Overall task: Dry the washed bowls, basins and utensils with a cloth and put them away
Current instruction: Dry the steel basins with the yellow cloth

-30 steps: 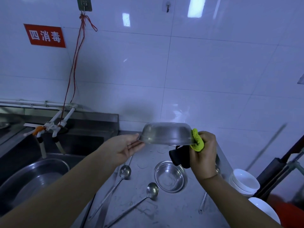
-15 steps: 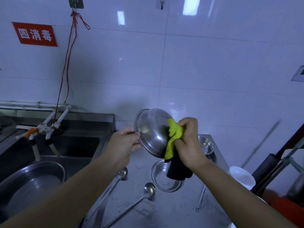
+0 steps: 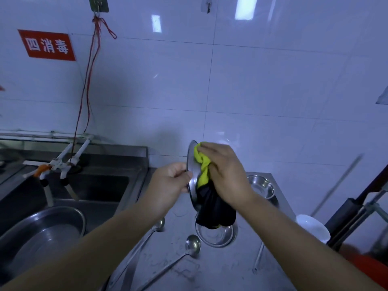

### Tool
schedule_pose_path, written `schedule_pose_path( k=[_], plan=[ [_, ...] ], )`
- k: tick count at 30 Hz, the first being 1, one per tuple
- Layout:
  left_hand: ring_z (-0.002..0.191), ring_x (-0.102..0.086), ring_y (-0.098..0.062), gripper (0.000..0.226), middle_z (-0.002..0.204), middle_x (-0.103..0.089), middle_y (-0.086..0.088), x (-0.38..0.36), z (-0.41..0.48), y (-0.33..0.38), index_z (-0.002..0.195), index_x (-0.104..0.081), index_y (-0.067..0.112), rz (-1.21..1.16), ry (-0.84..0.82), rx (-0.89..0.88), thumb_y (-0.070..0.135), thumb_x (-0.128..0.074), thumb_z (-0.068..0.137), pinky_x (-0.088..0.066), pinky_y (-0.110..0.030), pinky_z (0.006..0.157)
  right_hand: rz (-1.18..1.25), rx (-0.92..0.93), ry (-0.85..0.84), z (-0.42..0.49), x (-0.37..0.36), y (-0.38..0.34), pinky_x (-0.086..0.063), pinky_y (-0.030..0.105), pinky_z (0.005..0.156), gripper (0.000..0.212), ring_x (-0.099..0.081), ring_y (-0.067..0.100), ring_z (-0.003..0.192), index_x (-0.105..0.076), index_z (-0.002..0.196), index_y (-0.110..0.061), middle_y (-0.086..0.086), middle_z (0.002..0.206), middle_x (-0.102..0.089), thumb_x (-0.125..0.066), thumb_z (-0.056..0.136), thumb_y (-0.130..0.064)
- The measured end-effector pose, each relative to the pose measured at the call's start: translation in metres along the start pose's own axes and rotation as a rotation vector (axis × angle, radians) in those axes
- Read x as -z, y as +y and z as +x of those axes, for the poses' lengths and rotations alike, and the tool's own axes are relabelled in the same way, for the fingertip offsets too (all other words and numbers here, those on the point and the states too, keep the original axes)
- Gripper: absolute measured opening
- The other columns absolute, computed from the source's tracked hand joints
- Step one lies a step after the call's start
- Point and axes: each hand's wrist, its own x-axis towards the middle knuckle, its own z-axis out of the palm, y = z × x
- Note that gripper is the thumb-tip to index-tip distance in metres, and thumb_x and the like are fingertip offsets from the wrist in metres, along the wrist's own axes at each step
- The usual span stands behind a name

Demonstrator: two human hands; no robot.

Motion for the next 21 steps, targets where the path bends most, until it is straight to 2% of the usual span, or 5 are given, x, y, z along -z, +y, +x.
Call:
schedule_pose_path(
  k=[4,9,12,17,21],
  plan=[
    [0.078,-0.056,-0.021,0.022,0.083,-0.06,-0.026,0.004,0.002,-0.008,0.095,-0.062,-0.008,0.135,-0.015,-0.056,0.013,-0.058,0.089,-0.053,-0.023,0.068,0.073,-0.238,-0.125,0.023,0.009,0.009,-0.031,0.009,0.095,0.052,-0.051,0.021,0.112,-0.067,0.114,-0.013,-0.001,0.115,-0.063,-0.036,0.073,-0.013],
    [0.083,-0.065,-0.017,0.02,0.094,-0.071,-0.017,0.013,0.007,-0.003,0.097,-0.069,0.003,0.039,0.005,-0.035,-0.001,-0.051,0.092,-0.054,-0.026,0.071,-0.157,0.153,-0.092,-0.006,-0.015,-0.016,-0.039,0.04,0.092,0.042,-0.054,0.028,0.111,-0.067,0.112,-0.011,0.003,0.119,-0.061,-0.046,0.077,-0.015],
    [0.074,-0.061,-0.009,0.021,0.086,-0.071,-0.01,0.016,0.002,-0.002,0.094,-0.07,0.007,0.133,-0.026,-0.046,0.0,-0.051,0.092,-0.048,-0.019,0.065,-0.069,0.141,-0.062,-0.002,-0.013,-0.004,-0.039,0.035,0.091,0.044,-0.053,0.025,0.107,-0.066,0.115,-0.009,0.006,0.118,-0.061,-0.042,0.078,-0.013],
    [0.078,-0.06,-0.017,0.019,0.093,-0.07,-0.017,0.019,-0.002,0.001,0.095,-0.07,0.009,0.245,-0.072,-0.076,0.006,-0.052,0.092,-0.047,-0.028,0.07,0.267,-0.384,-0.193,0.034,0.001,0.019,-0.034,0.016,0.094,0.04,-0.048,0.019,0.117,-0.064,0.118,-0.018,0.001,0.116,-0.055,-0.042,0.088,-0.002],
    [0.083,-0.065,-0.027,0.017,0.092,-0.07,-0.021,0.018,0.0,0.005,0.094,-0.07,0.002,0.055,0.007,0.006,0.002,-0.053,0.091,-0.054,-0.042,0.08,0.041,-0.137,-0.19,0.031,-0.002,0.004,-0.035,0.025,0.099,0.048,-0.048,0.023,0.116,-0.063,0.122,-0.015,0.005,0.123,-0.057,-0.038,0.081,-0.017]
  ],
)
